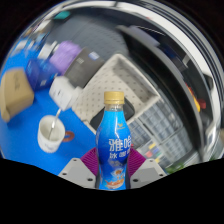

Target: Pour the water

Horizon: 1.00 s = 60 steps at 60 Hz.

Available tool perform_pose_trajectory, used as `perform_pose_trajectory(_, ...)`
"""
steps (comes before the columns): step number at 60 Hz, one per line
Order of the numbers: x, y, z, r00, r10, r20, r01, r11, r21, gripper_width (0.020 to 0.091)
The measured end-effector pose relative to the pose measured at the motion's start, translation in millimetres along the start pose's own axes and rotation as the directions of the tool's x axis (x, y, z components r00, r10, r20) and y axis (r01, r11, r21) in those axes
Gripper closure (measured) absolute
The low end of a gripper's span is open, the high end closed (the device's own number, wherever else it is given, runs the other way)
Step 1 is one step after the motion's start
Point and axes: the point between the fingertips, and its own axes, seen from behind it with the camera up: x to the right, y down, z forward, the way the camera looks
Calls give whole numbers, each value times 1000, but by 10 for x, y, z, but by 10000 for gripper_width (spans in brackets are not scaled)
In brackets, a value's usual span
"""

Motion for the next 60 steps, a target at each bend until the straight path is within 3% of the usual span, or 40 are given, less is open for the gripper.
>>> perform_pose_trajectory(7, 50, 66, 60, 921, 384, 73, -387, 921, 41, 759)
perform_pose_trajectory(13, 141, 139, 111, 803, 579, 141, -592, 803, 75, 758)
perform_pose_trajectory(14, 39, 64, 128, 790, 603, 109, -611, 788, 78, 759)
perform_pose_trajectory(37, -459, 516, 444, 672, 712, 201, -737, 668, 97, 753)
perform_pose_trajectory(38, -424, 455, 429, 676, 707, 207, -736, 663, 140, 752)
perform_pose_trajectory(44, -472, 459, 382, 734, 654, 183, -679, 712, 179, 753)
perform_pose_trajectory(49, -456, 465, 399, 733, 659, 168, -680, 710, 182, 718)
perform_pose_trajectory(57, -444, 470, 413, 710, 686, 162, -704, 692, 160, 603)
perform_pose_trajectory(60, -443, 490, 409, 708, 689, 154, -706, 694, 141, 528)
